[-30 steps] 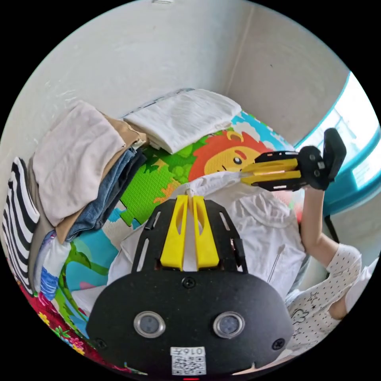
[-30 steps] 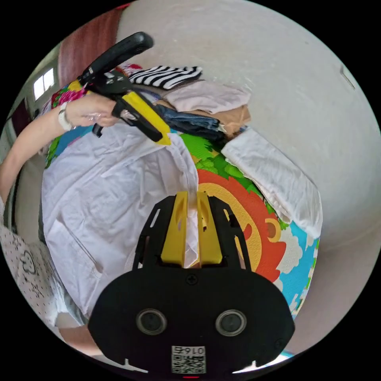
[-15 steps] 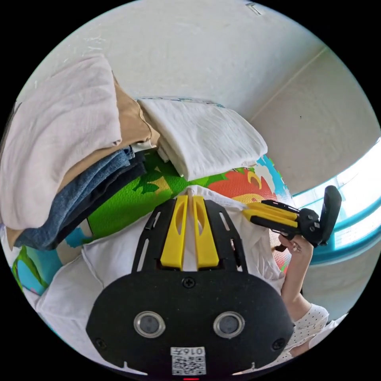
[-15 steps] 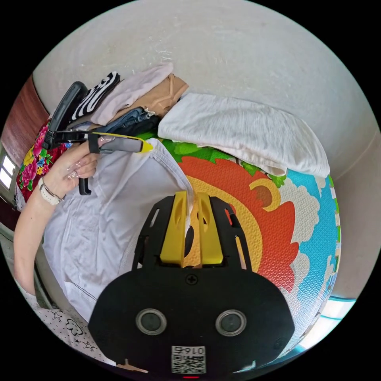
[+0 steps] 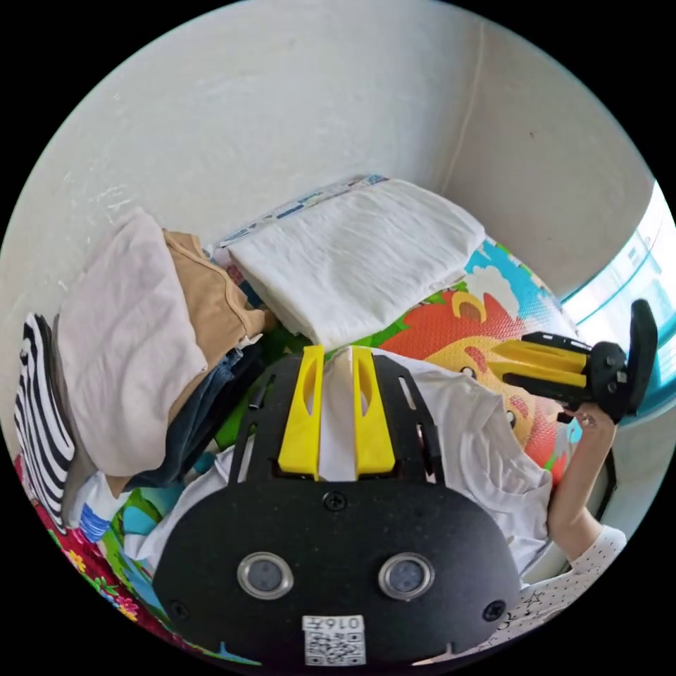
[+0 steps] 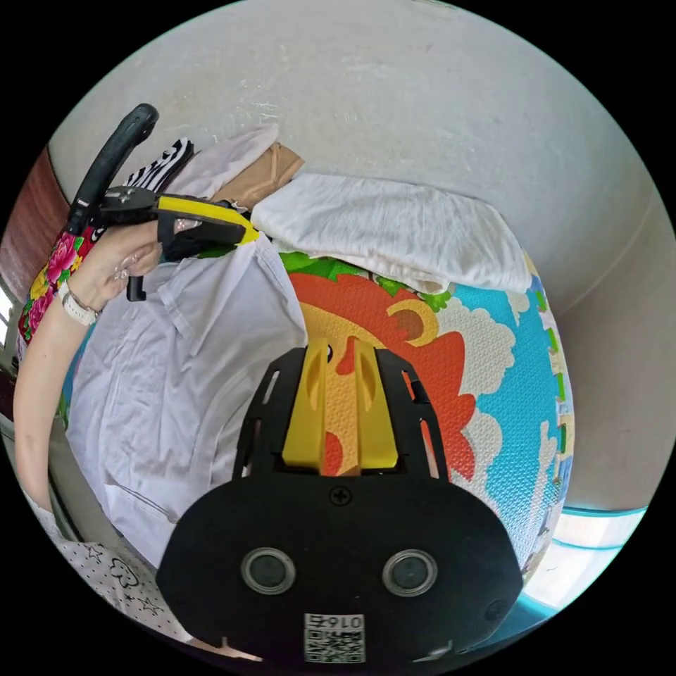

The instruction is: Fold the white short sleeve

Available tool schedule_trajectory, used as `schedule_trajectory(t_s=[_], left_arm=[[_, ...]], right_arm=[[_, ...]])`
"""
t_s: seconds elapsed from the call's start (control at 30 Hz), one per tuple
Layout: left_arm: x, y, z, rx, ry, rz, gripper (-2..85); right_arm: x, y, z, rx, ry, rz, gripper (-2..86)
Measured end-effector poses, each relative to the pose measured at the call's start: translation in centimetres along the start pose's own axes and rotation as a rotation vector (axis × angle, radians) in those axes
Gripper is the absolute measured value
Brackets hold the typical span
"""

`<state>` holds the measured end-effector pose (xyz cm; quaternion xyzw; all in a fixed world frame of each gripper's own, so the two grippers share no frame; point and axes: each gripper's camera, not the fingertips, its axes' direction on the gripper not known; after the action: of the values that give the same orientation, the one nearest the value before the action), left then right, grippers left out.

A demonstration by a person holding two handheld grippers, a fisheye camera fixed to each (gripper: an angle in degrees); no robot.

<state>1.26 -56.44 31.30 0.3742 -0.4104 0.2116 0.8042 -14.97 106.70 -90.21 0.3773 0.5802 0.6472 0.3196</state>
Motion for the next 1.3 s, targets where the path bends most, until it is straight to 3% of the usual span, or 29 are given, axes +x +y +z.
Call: schedule_trajectory(t_s=[0.13,0.33,0.5,0.6,0.77,0.87,1.17,1.3], left_arm=[[-2.0,1.0,-3.6,0.080,0.091,-0.087,4.8],[-0.3,3.0,-4.0,-0.041,0.210,0.024,4.1],[5.8,7.1,-5.4,-0.101,0.153,0.181,2.7],[9.5,10.1,-8.9,-0.049,0.080,0.272,0.2],[13.9,13.2,-13.1,-0.037,0.250,0.321,-0.1],[16.1,13.6,-14.3,-0.091,0.331,0.355,1.5],[16.7,14.0,-22.0,0.023,0.286,0.360,1.4],[11.6,16.0,-30.4,0.123,0.347,0.135,-0.6]], right_arm=[[-1.1,1.4,-4.1,0.071,-0.041,-0.141,6.6],[-6.7,2.3,-5.0,-0.026,0.038,-0.463,7.1],[-7.4,0.4,-3.8,-0.098,0.217,-0.385,3.8],[-6.1,0.0,-5.2,-0.076,0.129,-0.329,1.3],[-0.6,-0.6,-7.2,-0.077,-0.161,-0.131,0.9],[-0.6,-0.6,-8.5,-0.083,-0.141,-0.135,1.8],[-2.2,-1.3,-14.6,-0.056,-0.076,-0.143,4.6],[-2.9,-1.8,-16.7,-0.083,-0.058,-0.126,5.0]])
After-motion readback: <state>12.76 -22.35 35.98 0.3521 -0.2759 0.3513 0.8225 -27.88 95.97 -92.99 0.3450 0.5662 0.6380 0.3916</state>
